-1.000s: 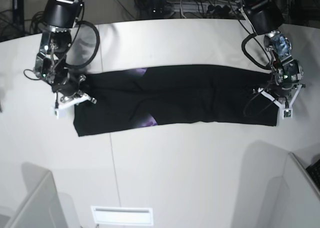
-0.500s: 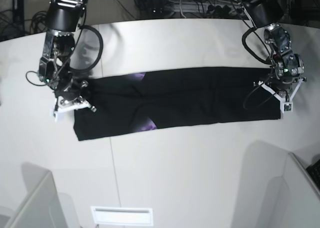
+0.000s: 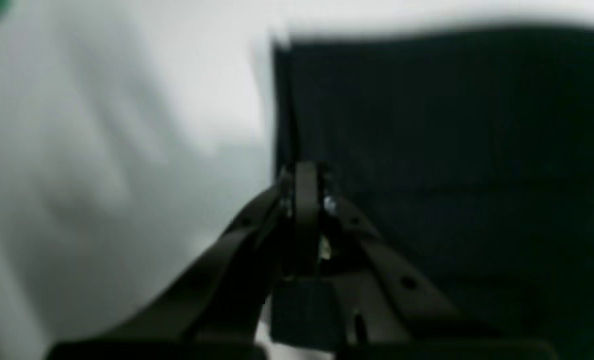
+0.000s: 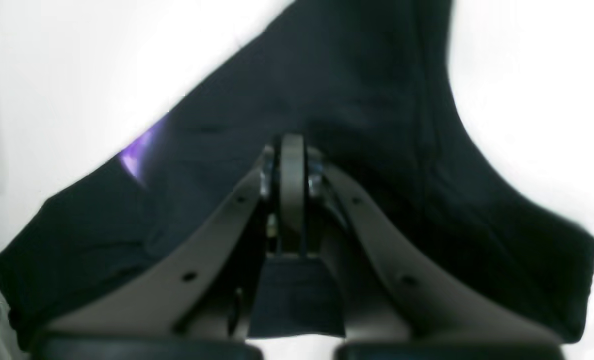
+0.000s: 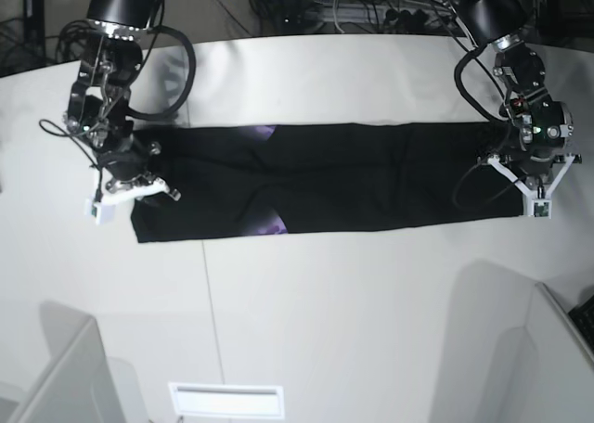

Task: Fold the T-shirt properly
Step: 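Grasp the folded edge with both grippers and pull it away from the robot, then reposition both grippers along the folded strip's ends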

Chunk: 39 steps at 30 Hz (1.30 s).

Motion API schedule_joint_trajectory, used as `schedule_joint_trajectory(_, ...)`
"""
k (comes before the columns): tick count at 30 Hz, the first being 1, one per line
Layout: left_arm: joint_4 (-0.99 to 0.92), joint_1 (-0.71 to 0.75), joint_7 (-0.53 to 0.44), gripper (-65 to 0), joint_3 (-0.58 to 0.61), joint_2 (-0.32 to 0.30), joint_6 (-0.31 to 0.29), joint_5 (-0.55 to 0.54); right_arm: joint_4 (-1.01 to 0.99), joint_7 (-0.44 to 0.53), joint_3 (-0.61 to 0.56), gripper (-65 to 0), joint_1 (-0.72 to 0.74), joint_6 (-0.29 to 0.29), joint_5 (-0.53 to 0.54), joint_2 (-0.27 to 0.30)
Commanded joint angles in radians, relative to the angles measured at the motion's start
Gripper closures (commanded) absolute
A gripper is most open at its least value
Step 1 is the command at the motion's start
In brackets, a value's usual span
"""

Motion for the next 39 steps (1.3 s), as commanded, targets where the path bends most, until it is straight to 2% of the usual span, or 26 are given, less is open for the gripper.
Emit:
schedule_joint_trajectory(1, 0.055, -0.002, -0.018, 0.0, -0.002, -0.014, 0.001, -0.002, 0.034, -0.01, -0.009, 0.0, 0.012, 0.006, 0.008, 0.009)
schedule_joint_trajectory(3, 0.117, 0.024, -0.016, 0.0, -0.003, -0.014, 0.001, -0.019, 0.068, -0.027, -0.022, 0.0, 0.004, 0.006, 0.008, 0.018)
schedule_joint_trajectory(5, 0.16, 0.07, 0.015, 0.0, -0.005, -0.017, 0.001, -0.098, 0.09, -0.025, -0.032, 0.0, -0.017, 0.006, 0.008, 0.021)
schedule_joint_trajectory(7, 0.172, 0.113, 0.036, 0.0, -0.025, -0.049, 0.001, -0.224, 0.105, -0.025, -0.037, 0.0, -0.028, 0.006, 0.008, 0.021)
schedule_joint_trajectory(11, 0.104, 0.179, 0.039, 0.0, -0.158, -0.095, 0.001, -0.534, 0.099, -0.033, -0.037, 0.0, -0.031, 0.006, 0.008, 0.025)
schedule_joint_trajectory(13, 0.051, 0.202, 0.038, 0.0, -0.219, -0.124, 0.001, -0.64, 0.1, -0.033, -0.037, 0.0, -0.043, 0.006, 0.008, 0.025)
schedule_joint_trajectory(14, 0.026, 0.208, 0.038, -3.8, -0.239, -0.139, 0.001, -0.661, 0.102, -0.033, -0.037, 0.0, -0.046, 0.006, 0.008, 0.025)
schedule_joint_trajectory(18, -0.054, 0.211, 0.036, -41.5, -0.249, -0.19, -0.003, -0.683, 0.1, -0.033, -0.039, 0.0, -0.049, 0.006, 0.008, 0.025)
schedule_joint_trajectory(20, -0.086, 0.204, 0.036, -54.8, -0.244, -0.195, -0.034, -0.68, 0.1, -0.033, -0.039, 0.0, -0.049, 0.006, 0.008, 0.021)
schedule_joint_trajectory(22, -0.124, 0.174, 0.036, -60.9, -0.244, -0.195, -0.068, -0.678, 0.1, -0.033, -0.039, 0.0, -0.049, 0.006, 0.008, 0.019)
schedule_joint_trajectory(26, -0.227, 0.113, 0.036, -57.8, -0.241, -0.195, -0.086, -0.677, 0.102, -0.033, -0.039, 0.0, -0.051, 0.006, 0.008, 0.018)
schedule_joint_trajectory(29, -0.295, 0.073, 0.03, -55.6, -0.166, -0.204, -0.088, -0.677, 0.103, -0.033, -0.039, 0.0, -0.065, 0.006, 0.008, 0.018)
schedule_joint_trajectory(35, -0.404, 0.067, -0.131, -55.6, 0.012, -0.208, -0.081, -0.677, 0.105, -0.033, -0.039, 0.0, -0.077, 0.006, 0.008, 0.016)
schedule_joint_trajectory(39, -0.471, 0.065, -0.137, -55.5, 0.034, -0.208, -0.081, -0.677, 0.12, -0.033, -0.039, 0.0, -0.086, 0.006, 0.008, 0.018)
